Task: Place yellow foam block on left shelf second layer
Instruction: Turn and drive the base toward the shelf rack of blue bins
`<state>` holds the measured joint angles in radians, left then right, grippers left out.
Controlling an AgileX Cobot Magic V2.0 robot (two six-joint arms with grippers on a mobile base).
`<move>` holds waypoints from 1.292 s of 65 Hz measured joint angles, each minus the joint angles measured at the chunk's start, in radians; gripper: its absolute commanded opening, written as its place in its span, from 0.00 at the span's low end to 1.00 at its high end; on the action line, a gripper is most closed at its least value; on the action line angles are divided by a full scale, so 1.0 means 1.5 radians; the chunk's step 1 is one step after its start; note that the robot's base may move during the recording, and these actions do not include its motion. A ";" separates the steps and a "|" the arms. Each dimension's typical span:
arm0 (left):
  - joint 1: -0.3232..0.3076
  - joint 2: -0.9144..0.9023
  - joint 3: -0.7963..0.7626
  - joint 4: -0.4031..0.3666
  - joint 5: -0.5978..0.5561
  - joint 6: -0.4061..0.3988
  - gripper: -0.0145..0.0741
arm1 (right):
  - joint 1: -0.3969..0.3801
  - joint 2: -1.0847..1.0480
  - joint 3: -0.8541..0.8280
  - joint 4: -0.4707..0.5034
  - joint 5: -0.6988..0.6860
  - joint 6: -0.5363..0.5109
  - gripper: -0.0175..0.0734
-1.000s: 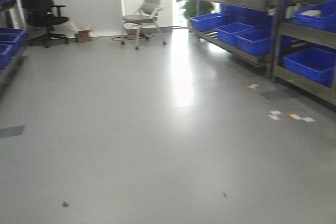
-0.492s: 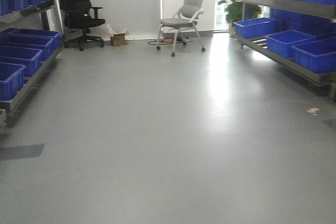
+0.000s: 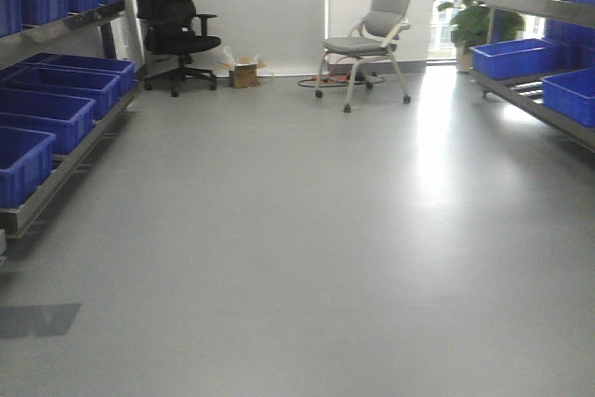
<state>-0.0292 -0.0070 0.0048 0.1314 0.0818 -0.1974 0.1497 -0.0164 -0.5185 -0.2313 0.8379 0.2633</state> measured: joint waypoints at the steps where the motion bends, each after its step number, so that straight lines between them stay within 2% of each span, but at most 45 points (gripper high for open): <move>1: 0.000 0.000 0.000 0.000 0.000 0.000 0.32 | 0.000 0.000 0.000 0.000 0.000 0.000 0.47; 84: 0.000 0.000 0.000 0.000 0.000 0.000 0.32 | 0.000 0.000 0.000 0.000 0.000 0.000 0.47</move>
<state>-0.0292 -0.0070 0.0048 0.1314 0.0818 -0.1974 0.1497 -0.0164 -0.5185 -0.2313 0.8379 0.2633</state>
